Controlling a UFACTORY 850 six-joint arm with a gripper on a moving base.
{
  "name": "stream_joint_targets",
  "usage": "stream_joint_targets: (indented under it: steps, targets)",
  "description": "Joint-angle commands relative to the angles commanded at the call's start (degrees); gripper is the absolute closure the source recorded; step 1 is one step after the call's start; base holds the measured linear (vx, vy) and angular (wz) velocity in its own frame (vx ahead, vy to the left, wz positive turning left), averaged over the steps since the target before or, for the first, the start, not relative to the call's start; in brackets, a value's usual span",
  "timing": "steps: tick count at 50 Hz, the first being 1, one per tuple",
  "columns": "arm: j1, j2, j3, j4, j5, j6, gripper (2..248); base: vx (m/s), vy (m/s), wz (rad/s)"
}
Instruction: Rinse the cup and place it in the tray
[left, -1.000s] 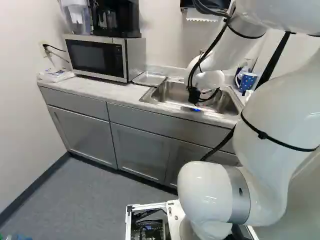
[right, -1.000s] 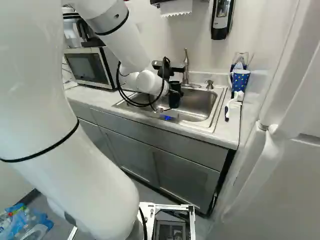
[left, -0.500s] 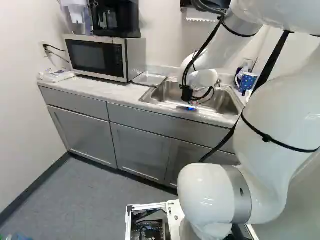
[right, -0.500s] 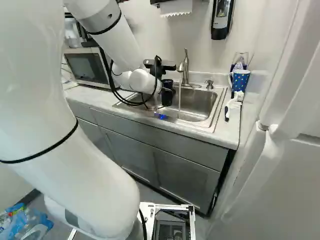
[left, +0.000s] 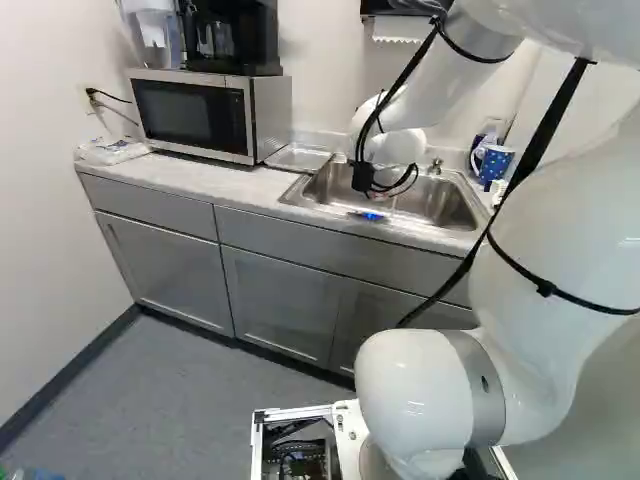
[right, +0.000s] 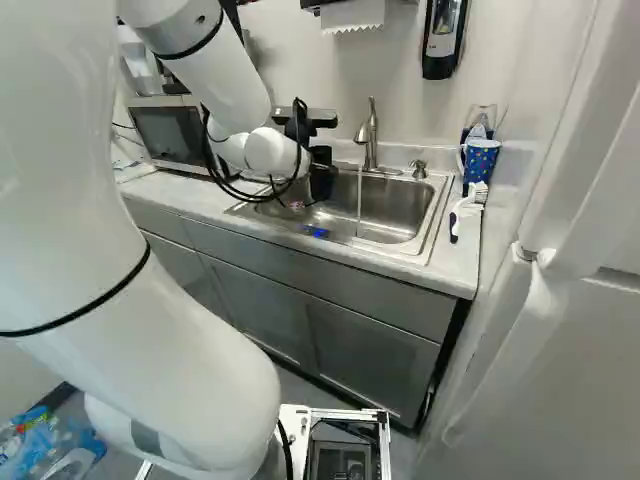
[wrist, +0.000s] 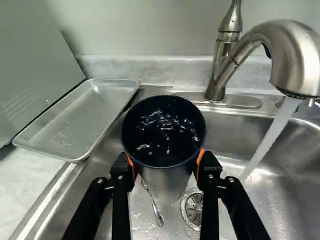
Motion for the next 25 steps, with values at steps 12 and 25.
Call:
stream_joint_targets:
  steps: [12, 25]
  targets:
    - [0.1, 1.3, -0.3, 0.0, 0.0, 0.0, 124, 0.0, 0.0, 0.0]
    - [0.1, 2.7, -0.6, 0.0, 0.0, 0.0, 124, 0.0, 0.0, 0.0]
